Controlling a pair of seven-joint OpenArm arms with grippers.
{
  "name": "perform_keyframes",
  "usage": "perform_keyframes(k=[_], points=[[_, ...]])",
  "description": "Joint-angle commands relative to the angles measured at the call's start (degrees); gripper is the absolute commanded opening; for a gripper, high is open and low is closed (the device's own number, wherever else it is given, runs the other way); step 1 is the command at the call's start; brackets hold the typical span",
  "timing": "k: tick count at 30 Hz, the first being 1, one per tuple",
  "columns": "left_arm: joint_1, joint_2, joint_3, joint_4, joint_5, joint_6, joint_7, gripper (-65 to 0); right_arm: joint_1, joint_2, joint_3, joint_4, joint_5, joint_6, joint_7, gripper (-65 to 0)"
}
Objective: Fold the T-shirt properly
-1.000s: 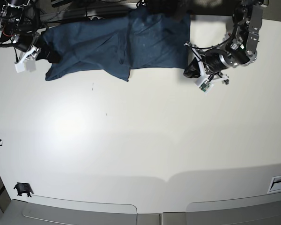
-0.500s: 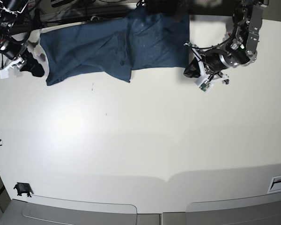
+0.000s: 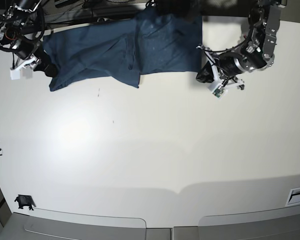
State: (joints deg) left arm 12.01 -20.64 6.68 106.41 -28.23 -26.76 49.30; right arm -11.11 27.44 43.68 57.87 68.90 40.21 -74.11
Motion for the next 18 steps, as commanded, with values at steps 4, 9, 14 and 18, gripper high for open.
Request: perform_keyframes(k=[4,9,14,18], points=[[-0.6,-0.3,-0.3,1.2,-0.8,0.0,-1.4,-65.0,0.0,0.5,0.2,0.5,6.0,-0.2,-5.2,-26.9],[-0.6,-0.3,-0.3,1.2,-0.8,0.0,-1.4,-65.0,0.0,0.5,0.2,0.5,6.7,-0.2,-5.4,-26.9],[-0.6,-0.3,-0.3,1.2,-0.7,0.0,-1.4,-65.0,0.0,0.5,0.2,0.5,6.7,-0.2,-5.2,-41.9],[-0.6,-0.3,-0.3,1.2,-0.7,0.0,-1.4,-65.0,0.0,0.5,0.2,0.5,6.8,-0.2,-4.2,-63.6]])
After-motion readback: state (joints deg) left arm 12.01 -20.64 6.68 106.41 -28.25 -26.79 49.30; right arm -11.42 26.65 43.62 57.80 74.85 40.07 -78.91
